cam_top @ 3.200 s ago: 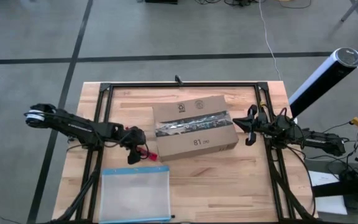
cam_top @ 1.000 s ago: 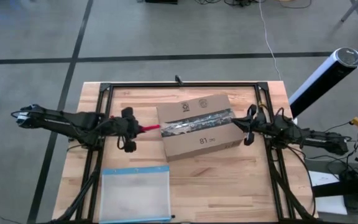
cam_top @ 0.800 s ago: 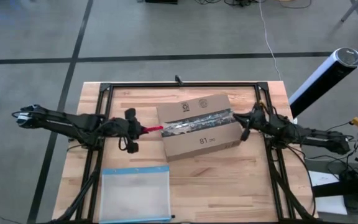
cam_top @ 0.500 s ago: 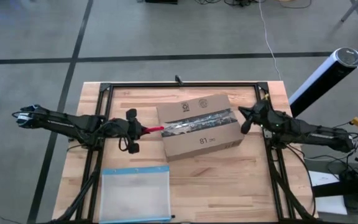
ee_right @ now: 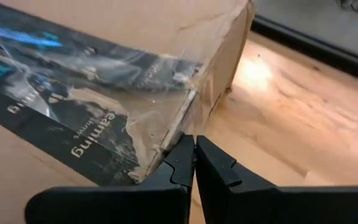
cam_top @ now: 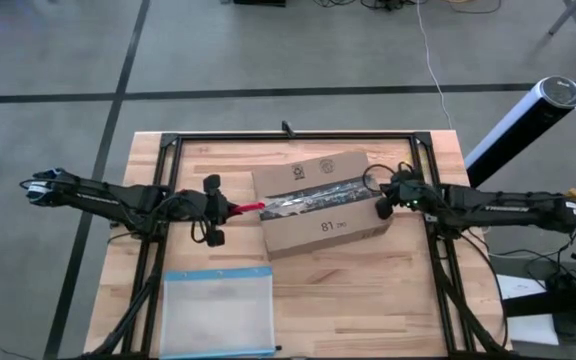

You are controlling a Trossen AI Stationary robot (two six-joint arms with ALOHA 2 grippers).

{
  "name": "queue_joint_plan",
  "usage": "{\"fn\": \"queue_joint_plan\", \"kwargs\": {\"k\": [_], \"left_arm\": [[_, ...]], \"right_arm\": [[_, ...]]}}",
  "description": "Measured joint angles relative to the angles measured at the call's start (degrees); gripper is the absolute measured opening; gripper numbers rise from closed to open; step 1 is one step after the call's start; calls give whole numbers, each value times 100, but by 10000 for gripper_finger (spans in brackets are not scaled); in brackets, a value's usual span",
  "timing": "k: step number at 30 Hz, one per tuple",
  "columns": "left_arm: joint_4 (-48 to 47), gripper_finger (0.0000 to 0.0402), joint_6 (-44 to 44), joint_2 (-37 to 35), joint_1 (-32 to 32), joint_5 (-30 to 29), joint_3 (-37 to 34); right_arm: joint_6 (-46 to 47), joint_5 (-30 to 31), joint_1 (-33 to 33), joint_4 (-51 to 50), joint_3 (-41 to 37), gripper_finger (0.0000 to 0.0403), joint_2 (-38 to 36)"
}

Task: Unpack boxes
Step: Break down the box using the red cutter

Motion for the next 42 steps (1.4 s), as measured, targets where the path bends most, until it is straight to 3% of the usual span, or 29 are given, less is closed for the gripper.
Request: {"fn": "queue_joint_plan", "kwargs": {"k": [11,18,28,31,37,42], "left_arm": [[93,23,2,-4,0,-11,-177],[95,23,41,-40,2,-153,-196],[423,23,383,-201,2,-439,-183],[726,23,581,-246,2,-446,-179],[1570,23,871,-264,2,-442,-184],[2457,23,1043,-262,2,-401,-292]], "right_arm": [[0,-1357,4,796,335,0,1143],[-231,-2013,3,1724,378,0,1412],[-843,-2090,2,1923,419,0,1273],[-1251,-2173,4,2600,467,0,1250],[-1868,-3114,4,4650,473,0,1538],[-2111,-3183,2,5791,475,0,2064]]}}
